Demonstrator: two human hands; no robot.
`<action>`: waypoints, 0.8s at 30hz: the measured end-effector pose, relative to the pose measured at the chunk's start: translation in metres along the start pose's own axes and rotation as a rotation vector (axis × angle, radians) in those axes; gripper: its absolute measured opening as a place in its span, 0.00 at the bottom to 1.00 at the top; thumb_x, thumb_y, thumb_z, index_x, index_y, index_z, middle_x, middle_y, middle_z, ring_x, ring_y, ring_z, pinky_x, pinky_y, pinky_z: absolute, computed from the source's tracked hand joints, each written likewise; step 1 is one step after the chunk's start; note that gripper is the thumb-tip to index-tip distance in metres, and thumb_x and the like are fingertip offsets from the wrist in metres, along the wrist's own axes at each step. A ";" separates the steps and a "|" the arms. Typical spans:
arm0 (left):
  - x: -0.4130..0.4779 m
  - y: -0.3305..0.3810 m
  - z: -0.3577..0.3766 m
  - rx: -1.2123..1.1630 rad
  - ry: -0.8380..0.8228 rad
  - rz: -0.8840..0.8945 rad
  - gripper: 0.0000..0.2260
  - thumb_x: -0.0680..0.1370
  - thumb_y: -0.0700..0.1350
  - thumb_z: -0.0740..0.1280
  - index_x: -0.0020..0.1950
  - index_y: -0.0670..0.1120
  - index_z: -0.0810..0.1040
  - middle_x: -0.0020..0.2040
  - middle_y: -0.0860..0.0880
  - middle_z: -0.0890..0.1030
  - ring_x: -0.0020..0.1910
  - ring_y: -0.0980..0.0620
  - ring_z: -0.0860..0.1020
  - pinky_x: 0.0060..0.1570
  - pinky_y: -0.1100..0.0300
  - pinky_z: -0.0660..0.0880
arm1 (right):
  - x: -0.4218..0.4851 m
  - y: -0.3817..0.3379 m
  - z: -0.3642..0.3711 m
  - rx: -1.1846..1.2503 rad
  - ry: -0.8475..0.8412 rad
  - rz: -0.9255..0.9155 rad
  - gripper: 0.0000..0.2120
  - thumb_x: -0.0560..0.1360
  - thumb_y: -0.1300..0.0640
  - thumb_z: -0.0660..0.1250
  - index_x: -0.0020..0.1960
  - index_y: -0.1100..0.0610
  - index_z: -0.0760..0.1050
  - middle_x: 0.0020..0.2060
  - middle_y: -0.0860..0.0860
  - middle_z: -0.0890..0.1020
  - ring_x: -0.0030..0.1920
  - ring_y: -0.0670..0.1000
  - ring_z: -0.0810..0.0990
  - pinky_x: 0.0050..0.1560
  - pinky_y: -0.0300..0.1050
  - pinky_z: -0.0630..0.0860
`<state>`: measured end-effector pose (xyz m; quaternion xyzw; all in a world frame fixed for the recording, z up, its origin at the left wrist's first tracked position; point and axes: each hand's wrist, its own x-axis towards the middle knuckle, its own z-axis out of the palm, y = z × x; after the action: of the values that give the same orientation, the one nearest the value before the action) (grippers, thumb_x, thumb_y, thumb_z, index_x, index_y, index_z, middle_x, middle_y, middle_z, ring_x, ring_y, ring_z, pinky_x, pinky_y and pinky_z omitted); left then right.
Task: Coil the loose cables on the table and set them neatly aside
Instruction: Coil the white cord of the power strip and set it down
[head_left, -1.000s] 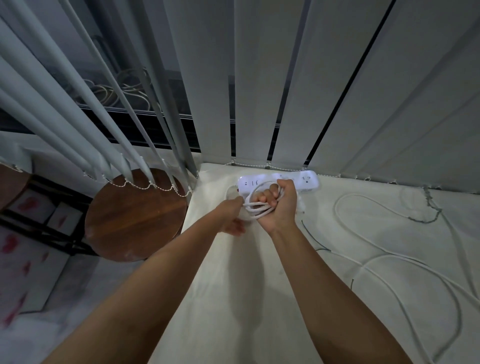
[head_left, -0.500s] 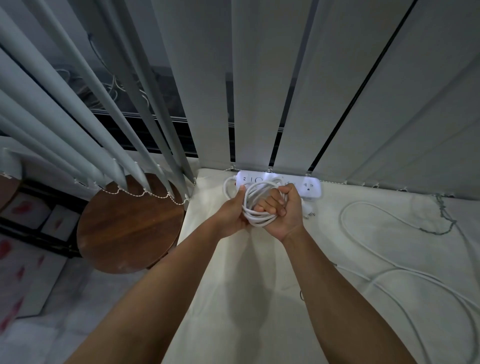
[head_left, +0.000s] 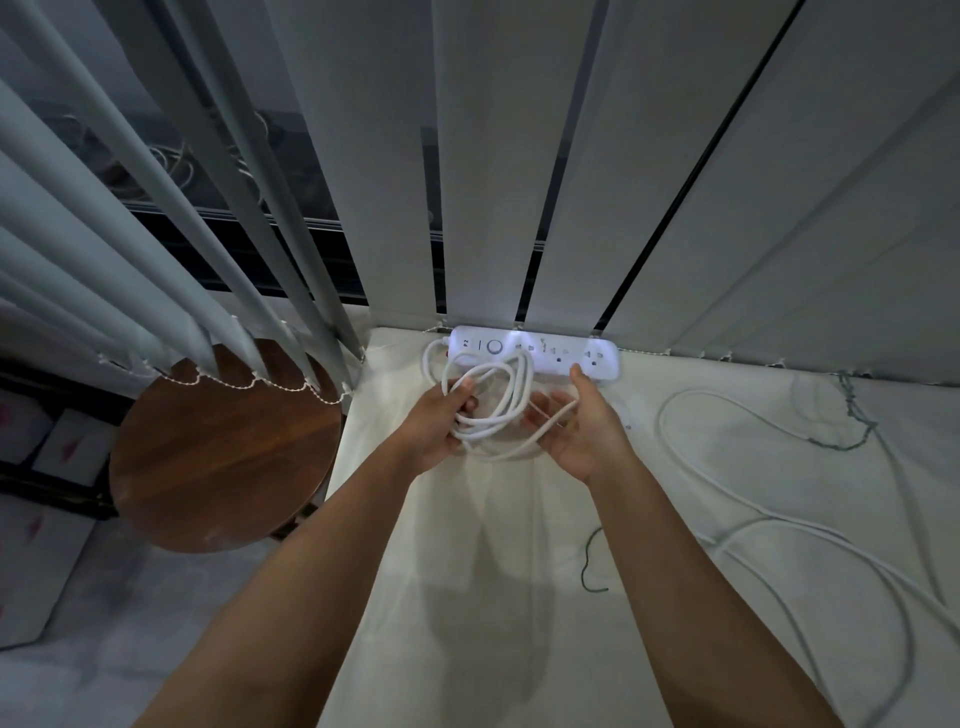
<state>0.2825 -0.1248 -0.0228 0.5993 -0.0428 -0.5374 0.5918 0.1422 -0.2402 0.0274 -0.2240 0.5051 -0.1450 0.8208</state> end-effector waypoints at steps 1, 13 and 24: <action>0.000 -0.001 0.000 0.012 0.008 0.004 0.09 0.82 0.50 0.60 0.44 0.48 0.74 0.33 0.53 0.72 0.24 0.58 0.69 0.23 0.65 0.65 | -0.001 -0.003 -0.003 0.027 0.098 0.009 0.11 0.79 0.53 0.64 0.46 0.62 0.71 0.37 0.57 0.78 0.37 0.56 0.79 0.46 0.50 0.80; -0.001 -0.004 0.013 0.170 0.141 0.195 0.12 0.82 0.46 0.59 0.40 0.48 0.74 0.33 0.50 0.72 0.30 0.54 0.70 0.30 0.62 0.67 | -0.010 0.010 0.002 -0.713 0.216 -0.265 0.08 0.74 0.61 0.57 0.40 0.59 0.73 0.33 0.56 0.73 0.24 0.50 0.64 0.27 0.43 0.64; 0.001 0.000 0.022 0.890 0.376 0.162 0.22 0.81 0.58 0.52 0.59 0.40 0.69 0.48 0.41 0.80 0.46 0.40 0.79 0.44 0.52 0.72 | 0.009 -0.001 0.010 -0.255 -0.146 -0.063 0.03 0.75 0.59 0.69 0.46 0.59 0.80 0.36 0.51 0.82 0.38 0.47 0.82 0.42 0.42 0.75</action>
<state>0.2677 -0.1394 -0.0172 0.8755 -0.2074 -0.3015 0.3156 0.1553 -0.2423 0.0252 -0.3521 0.4510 -0.0888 0.8153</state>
